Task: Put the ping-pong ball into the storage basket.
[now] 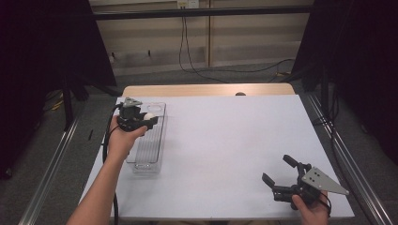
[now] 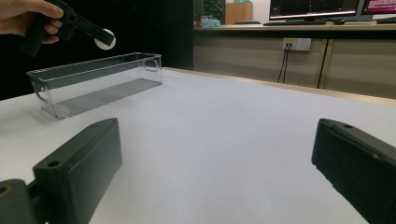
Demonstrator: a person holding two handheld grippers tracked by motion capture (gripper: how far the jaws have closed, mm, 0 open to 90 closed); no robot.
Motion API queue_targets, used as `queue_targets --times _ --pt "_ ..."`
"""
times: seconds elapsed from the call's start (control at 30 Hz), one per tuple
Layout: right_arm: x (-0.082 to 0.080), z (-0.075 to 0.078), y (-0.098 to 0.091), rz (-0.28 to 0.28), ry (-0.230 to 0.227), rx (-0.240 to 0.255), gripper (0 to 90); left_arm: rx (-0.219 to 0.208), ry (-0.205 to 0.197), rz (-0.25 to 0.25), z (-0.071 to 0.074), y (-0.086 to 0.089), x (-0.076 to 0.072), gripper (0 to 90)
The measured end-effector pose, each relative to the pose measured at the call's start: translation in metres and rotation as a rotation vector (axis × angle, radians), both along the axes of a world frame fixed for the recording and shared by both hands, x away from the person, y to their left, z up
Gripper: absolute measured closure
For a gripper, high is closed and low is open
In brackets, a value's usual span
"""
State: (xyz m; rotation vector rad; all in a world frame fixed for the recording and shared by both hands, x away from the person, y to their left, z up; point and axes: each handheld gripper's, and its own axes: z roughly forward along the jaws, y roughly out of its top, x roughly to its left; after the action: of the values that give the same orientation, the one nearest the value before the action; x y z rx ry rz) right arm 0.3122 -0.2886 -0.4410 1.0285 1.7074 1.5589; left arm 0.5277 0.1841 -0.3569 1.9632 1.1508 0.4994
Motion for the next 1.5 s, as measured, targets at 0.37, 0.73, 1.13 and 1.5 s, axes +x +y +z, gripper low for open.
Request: queue_targets --times 0.37,0.73,1.13,1.5 --pt "0.0 0.0 0.0 -0.005 0.001 0.006 1.1 0.01 0.005 0.003 -0.007 0.001 -0.001 51.0" --pt "0.0 0.0 -0.001 0.0 -0.008 -0.004 1.1 0.026 0.012 0.013 -0.013 0.004 -0.002 50.9" --pt "0.0 0.0 0.0 -0.002 -0.005 -0.001 1.1 0.017 0.004 0.013 -0.014 0.005 -0.005 50.7" --pt "0.0 0.0 -0.001 0.001 -0.009 0.0 1.1 0.01 0.015 0.014 -0.02 0.007 -0.005 50.4"
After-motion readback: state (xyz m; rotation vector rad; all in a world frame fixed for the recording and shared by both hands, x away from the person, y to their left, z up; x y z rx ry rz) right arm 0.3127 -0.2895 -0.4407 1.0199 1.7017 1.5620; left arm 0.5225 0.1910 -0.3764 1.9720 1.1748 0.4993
